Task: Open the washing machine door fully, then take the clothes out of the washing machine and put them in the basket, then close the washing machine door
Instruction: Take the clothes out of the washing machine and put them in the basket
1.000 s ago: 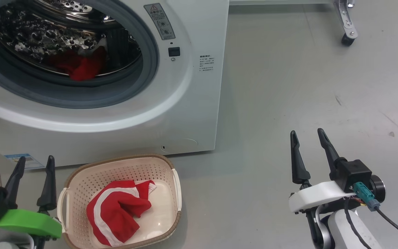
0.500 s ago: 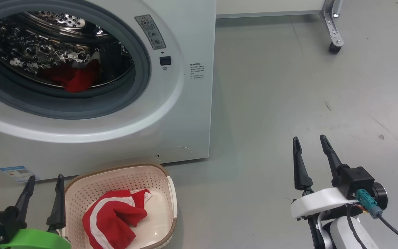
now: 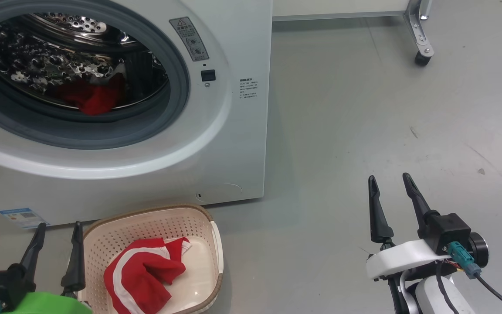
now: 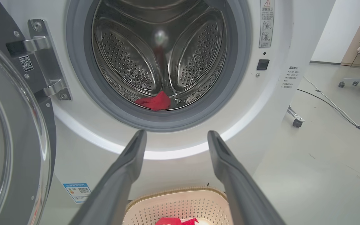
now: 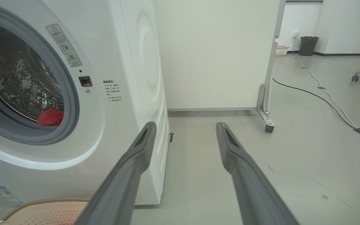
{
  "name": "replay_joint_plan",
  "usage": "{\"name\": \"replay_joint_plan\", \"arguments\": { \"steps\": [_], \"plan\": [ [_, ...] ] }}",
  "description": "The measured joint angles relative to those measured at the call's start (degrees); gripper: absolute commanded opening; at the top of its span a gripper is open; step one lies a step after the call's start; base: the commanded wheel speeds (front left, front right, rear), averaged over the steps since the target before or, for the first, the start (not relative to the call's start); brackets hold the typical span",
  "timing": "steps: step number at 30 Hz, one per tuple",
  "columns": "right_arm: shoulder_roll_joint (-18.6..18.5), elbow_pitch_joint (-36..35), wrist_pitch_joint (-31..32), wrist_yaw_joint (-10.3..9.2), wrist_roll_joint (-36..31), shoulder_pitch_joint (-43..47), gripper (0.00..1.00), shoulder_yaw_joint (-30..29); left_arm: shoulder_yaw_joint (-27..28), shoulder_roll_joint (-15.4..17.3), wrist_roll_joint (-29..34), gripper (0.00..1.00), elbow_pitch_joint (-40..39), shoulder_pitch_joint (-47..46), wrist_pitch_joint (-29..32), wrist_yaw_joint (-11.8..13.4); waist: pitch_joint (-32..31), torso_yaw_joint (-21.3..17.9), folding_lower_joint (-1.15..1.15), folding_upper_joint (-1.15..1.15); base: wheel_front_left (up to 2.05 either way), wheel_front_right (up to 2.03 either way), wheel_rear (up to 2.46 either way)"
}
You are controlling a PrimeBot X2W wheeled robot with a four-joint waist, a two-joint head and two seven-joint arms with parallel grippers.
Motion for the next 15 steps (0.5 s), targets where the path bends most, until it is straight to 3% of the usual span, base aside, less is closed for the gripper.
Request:
{"name": "replay_joint_plan", "arguments": {
  "steps": [15],
  "plan": [
    [0.0, -1.2, 0.0, 0.00, 0.0, 0.3, 1.00, 2.1, 0.3, -0.9, -0.2, 1.00, 1.0, 1.2, 0.0, -0.5, 4.4, -0.2, 0.00, 0.00, 0.00, 0.00, 0.00]
  ]
}}
